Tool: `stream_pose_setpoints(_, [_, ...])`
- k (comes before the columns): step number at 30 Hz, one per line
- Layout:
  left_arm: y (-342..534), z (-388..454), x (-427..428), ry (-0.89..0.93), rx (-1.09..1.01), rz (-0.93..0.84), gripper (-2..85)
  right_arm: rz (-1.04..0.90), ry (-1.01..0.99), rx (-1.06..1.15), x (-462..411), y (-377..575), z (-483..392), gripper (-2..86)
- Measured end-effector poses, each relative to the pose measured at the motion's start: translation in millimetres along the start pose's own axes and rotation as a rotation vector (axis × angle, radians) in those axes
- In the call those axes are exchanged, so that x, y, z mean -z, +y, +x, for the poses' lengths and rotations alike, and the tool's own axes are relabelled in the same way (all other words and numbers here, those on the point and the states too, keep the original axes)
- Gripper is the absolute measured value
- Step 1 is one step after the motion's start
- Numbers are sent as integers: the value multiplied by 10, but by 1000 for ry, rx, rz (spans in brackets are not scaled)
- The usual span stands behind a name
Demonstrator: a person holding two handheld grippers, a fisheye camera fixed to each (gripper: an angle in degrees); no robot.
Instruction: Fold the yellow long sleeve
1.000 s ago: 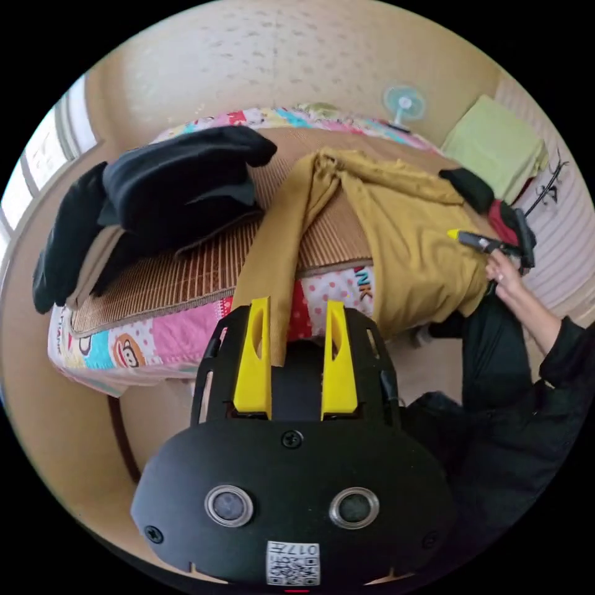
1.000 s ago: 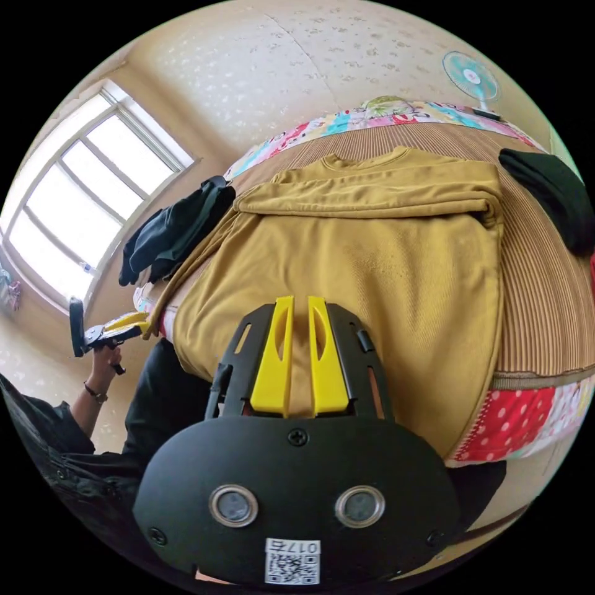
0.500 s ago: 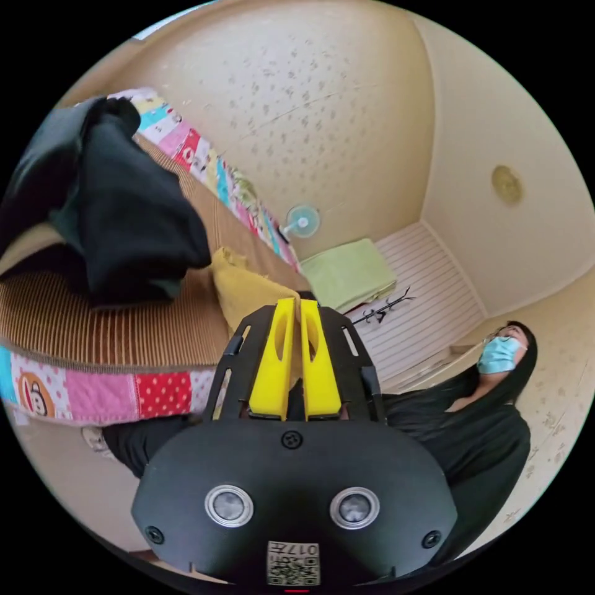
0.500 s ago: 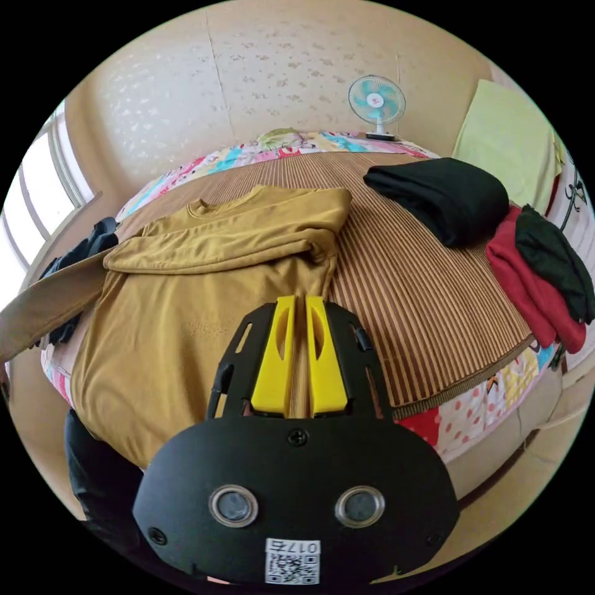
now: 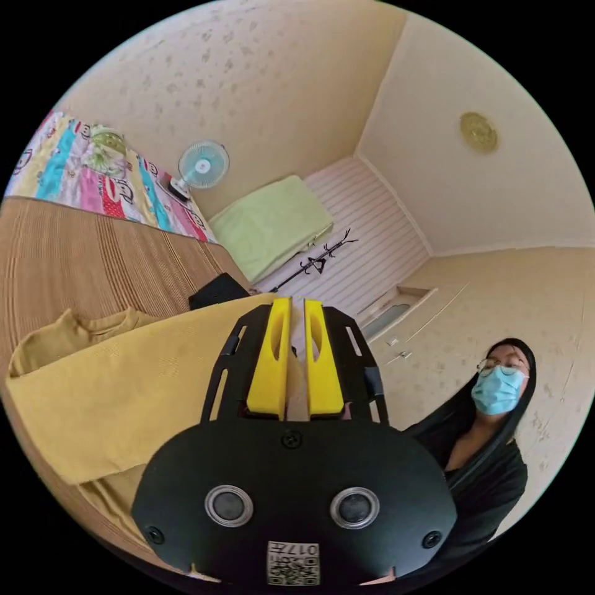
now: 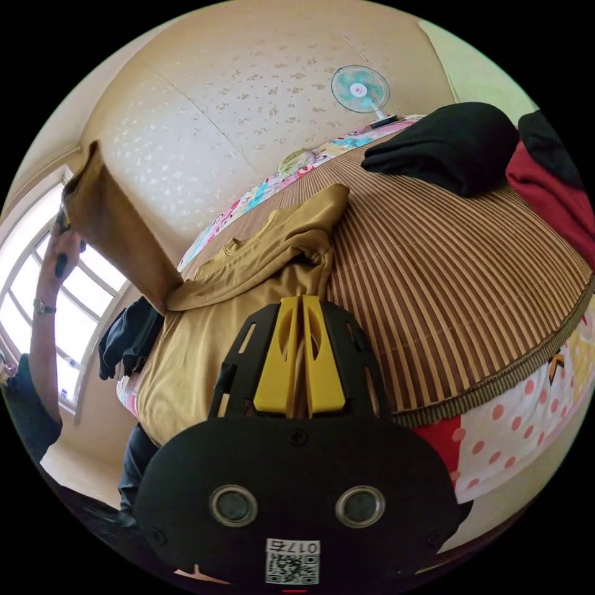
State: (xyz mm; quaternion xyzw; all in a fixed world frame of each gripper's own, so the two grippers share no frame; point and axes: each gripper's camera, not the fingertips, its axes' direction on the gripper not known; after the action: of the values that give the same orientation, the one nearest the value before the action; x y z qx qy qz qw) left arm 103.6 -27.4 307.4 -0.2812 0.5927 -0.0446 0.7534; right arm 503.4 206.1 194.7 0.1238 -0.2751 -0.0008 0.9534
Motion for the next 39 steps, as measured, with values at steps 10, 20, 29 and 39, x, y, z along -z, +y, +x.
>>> stream_pose_setpoints(10, [1641, -162, -700, -903, 129, -243, 83, -3, -95, -29, 81, 22, 102, 12])
stream_pose_setpoints(20, [2304, -501, -667, -1213, 221, -243, 30, -60, 308, 62, 119, -247, -881, 5])
stream_pose_setpoints(29, [1793, -1048, -1381, -1490, 78, -312, -9, -355, 290, 193, -1240, -1272, -917, 2])
stream_pose_setpoints(39, [1389, -1170, -929, -1273, 194, -280, -6, -263, 855, 565, -2404, -1411, -1784, 2])
